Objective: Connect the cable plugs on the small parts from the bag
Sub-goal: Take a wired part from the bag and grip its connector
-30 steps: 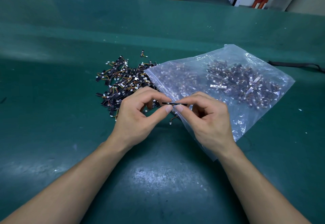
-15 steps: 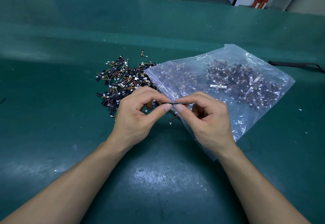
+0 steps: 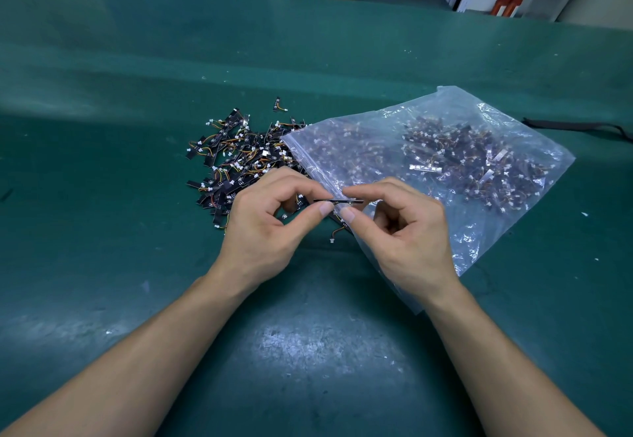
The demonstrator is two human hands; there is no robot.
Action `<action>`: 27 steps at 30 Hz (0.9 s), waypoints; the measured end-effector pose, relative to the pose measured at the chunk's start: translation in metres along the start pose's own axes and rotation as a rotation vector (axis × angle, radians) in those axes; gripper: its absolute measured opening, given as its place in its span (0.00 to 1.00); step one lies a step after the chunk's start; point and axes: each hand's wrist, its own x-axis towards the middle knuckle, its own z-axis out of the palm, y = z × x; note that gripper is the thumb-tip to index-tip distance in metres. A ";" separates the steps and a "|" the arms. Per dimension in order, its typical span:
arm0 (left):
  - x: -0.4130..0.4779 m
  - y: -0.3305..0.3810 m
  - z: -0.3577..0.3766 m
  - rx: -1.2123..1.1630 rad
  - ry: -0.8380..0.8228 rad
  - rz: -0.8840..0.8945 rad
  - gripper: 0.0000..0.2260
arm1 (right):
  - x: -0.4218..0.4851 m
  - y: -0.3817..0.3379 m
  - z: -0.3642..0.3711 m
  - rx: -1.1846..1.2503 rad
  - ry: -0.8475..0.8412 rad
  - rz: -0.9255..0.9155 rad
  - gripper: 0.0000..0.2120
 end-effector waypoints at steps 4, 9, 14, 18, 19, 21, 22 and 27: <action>0.000 0.001 0.000 -0.005 0.000 -0.008 0.03 | 0.001 0.001 0.001 -0.043 0.002 -0.017 0.04; -0.001 0.002 -0.001 -0.018 -0.023 -0.022 0.06 | 0.001 0.003 -0.002 -0.053 -0.014 -0.038 0.01; -0.001 0.000 0.000 -0.009 -0.006 -0.014 0.04 | 0.001 0.002 -0.001 -0.045 0.000 -0.032 0.04; 0.000 0.000 0.000 -0.011 0.006 -0.005 0.04 | 0.000 0.001 0.000 -0.018 0.000 -0.002 0.07; 0.000 0.000 0.000 -0.011 0.006 -0.006 0.04 | 0.000 0.001 0.000 -0.017 -0.001 0.000 0.06; 0.000 0.001 0.000 -0.005 -0.004 -0.009 0.04 | 0.001 0.001 -0.001 -0.023 -0.004 -0.004 0.03; -0.001 0.001 0.000 -0.002 -0.013 -0.010 0.04 | 0.001 0.001 -0.001 -0.028 -0.007 -0.010 0.03; -0.001 0.003 -0.001 -0.018 -0.039 -0.039 0.04 | 0.000 0.000 -0.001 -0.042 -0.012 -0.006 0.01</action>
